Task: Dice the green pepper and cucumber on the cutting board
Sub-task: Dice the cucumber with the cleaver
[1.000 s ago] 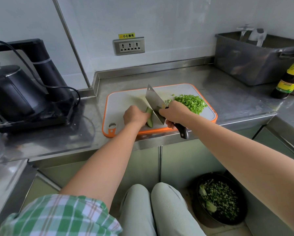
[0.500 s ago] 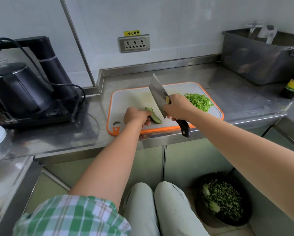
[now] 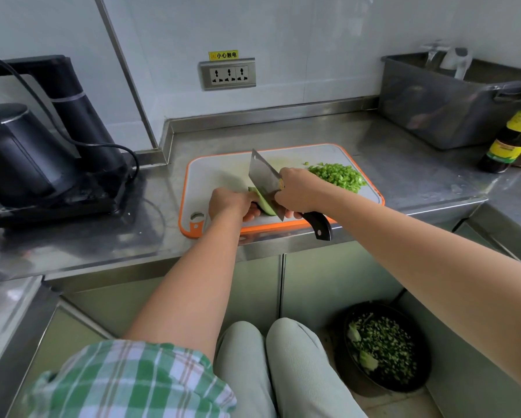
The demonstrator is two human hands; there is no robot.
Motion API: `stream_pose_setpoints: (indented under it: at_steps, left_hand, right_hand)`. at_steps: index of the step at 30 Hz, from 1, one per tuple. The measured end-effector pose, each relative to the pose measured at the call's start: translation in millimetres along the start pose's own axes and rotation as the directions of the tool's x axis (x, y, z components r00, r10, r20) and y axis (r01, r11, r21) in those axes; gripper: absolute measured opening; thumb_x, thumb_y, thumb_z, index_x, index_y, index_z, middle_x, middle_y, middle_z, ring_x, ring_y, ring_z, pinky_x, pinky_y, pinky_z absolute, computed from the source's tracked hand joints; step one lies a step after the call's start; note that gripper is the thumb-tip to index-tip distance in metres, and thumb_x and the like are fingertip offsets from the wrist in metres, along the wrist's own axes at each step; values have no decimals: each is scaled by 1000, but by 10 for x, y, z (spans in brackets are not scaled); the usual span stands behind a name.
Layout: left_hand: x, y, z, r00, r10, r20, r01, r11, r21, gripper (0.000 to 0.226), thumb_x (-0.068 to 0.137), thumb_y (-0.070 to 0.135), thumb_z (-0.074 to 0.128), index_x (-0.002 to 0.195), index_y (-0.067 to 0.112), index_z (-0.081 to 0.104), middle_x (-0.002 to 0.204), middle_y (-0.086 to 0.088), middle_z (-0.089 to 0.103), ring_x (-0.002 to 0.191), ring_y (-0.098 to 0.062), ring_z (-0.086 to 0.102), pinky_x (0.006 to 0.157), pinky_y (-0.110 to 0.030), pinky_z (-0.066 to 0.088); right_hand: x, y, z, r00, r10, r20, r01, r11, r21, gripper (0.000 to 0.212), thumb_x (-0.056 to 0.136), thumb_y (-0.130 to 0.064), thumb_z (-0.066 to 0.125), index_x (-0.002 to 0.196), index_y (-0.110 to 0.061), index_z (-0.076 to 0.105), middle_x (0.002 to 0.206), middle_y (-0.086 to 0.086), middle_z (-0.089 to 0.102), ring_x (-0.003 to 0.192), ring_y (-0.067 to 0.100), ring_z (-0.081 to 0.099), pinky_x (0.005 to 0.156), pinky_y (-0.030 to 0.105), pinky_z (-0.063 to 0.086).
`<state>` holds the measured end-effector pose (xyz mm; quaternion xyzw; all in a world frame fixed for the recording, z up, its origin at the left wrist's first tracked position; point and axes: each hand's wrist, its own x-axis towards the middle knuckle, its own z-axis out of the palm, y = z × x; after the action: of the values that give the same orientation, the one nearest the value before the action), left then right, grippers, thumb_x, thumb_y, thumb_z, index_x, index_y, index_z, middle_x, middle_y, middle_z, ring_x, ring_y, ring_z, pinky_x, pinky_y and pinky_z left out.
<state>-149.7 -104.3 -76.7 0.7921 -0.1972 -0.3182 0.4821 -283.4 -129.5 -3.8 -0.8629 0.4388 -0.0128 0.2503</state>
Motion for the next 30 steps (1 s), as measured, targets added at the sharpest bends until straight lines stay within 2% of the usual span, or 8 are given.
stream_pose_setpoints:
  at_steps: [4, 7, 9, 13, 15, 21, 30]
  left_hand:
    - [17, -10, -1, 1000, 10, 6, -11, 1000, 23, 18, 67, 21, 77, 62, 7, 68, 50, -4, 66, 34, -12, 53, 51, -20, 45]
    - [40, -30, 9, 1000, 20, 19, -20, 1000, 16, 16, 66, 20, 78, 62, 7, 70, 53, -5, 68, 37, -14, 55, 56, -22, 49]
    - [50, -30, 15, 1000, 18, 21, -18, 1000, 4, 16, 66, 19, 79, 62, 6, 69, 53, -6, 68, 39, -14, 57, 57, -24, 52]
    - [67, -33, 20, 1000, 20, 15, -20, 1000, -5, 18, 68, 16, 78, 59, 6, 67, 48, -4, 65, 35, -14, 56, 45, -19, 45]
    - [69, -37, 24, 1000, 26, 10, -26, 999, -18, 18, 70, 15, 78, 60, 5, 67, 47, -5, 64, 36, -14, 57, 44, -20, 45]
    - [106, -73, 47, 999, 47, 8, -47, 998, -45, 16, 70, 11, 79, 62, 5, 66, 49, -7, 66, 46, -18, 64, 59, -28, 58]
    - [118, -82, 52, 998, 56, 6, -56, 996, -68, 16, 72, 10, 78, 63, 5, 66, 58, -10, 68, 45, -15, 64, 46, -23, 49]
  right_hand:
    - [17, -16, -45, 998, -6, 69, 9, 999, -48, 16, 89, 0, 40, 104, 1, 46, 83, 19, 67, 46, 18, 52, 39, 22, 40]
    - [27, -12, -98, 992, 15, 125, -5, 997, -75, 12, 89, -1, 39, 93, 1, 50, 68, 12, 63, 42, 16, 50, 35, 15, 36]
    - [41, -8, -105, 990, 25, 139, -14, 996, -83, 14, 89, -3, 39, 84, 0, 52, 61, 9, 63, 39, 14, 51, 37, 15, 36]
    - [36, 7, -112, 991, 38, 129, -24, 994, -106, 13, 90, -7, 43, 82, -3, 53, 55, 6, 60, 39, 13, 50, 41, 17, 37]
    - [31, 14, -128, 991, 43, 128, -26, 991, -130, 14, 90, -9, 44, 80, -5, 53, 55, 4, 60, 40, 13, 50, 43, 19, 37]
    - [55, 29, -116, 989, 46, 140, -30, 993, -117, 13, 90, -11, 45, 82, -5, 54, 57, 5, 62, 45, 15, 53, 48, 21, 41]
    - [134, 103, 90, 997, 17, 72, -14, 999, -39, 16, 87, -6, 44, 78, 0, 56, 60, 12, 60, 46, 22, 55, 48, 24, 45]
